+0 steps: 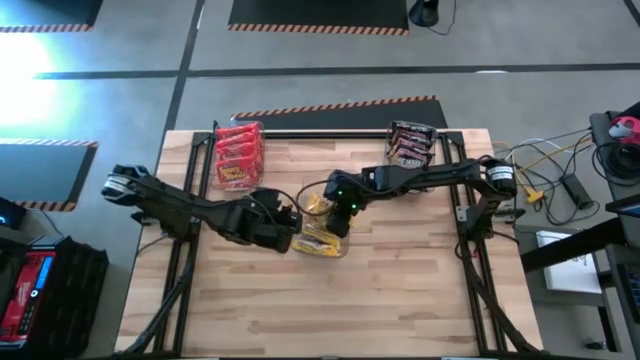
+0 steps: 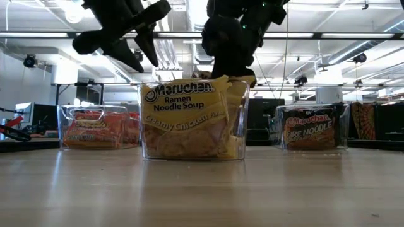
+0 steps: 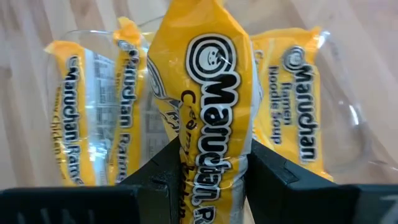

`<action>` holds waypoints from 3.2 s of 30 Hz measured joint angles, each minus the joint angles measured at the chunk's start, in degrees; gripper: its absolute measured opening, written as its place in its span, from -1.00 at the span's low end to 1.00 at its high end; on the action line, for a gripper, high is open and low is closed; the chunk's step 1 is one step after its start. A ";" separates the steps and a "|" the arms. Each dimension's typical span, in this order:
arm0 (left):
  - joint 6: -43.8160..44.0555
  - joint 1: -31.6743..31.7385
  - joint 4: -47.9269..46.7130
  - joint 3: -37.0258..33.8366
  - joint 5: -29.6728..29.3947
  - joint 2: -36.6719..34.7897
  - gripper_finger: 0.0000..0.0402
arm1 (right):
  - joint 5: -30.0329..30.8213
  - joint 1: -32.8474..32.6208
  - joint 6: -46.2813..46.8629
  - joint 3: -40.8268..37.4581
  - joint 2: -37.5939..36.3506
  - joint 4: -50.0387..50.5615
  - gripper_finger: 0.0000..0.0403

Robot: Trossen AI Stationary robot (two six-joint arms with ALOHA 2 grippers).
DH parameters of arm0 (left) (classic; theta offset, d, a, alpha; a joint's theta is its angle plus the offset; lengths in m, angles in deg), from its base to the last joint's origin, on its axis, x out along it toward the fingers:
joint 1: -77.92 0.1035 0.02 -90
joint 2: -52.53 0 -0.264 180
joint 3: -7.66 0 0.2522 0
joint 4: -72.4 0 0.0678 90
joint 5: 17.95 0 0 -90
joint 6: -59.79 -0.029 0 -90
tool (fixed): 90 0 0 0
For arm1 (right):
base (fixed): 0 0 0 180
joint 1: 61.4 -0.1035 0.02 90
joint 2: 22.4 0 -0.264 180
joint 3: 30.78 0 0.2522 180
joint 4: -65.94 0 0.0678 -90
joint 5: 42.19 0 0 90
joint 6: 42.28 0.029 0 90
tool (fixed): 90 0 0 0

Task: Sort Maruchan noodles
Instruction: Put the yellow noodle pack into the center transparent bin, then return to Home Position

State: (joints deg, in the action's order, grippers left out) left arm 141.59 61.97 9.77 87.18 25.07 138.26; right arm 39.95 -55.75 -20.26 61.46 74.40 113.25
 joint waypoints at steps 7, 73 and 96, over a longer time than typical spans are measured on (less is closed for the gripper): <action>0.63 0.31 1.91 -1.95 -0.12 -0.44 -0.24 | 0.11 -1.40 0.41 3.12 2.82 0.99 -0.41; -9.53 4.04 -10.01 -5.52 -2.08 -16.36 -0.24 | -8.49 -2.28 -14.73 14.75 -0.89 14.50 -0.15; -65.39 4.07 56.98 -36.99 30.35 -41.59 -0.24 | 4.96 -2.25 -1.87 -28.94 -44.75 -9.17 -0.15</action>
State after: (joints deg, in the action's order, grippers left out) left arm 76.20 66.04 66.75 50.19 55.42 96.67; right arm 44.91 -58.00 -22.13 32.52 29.64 104.08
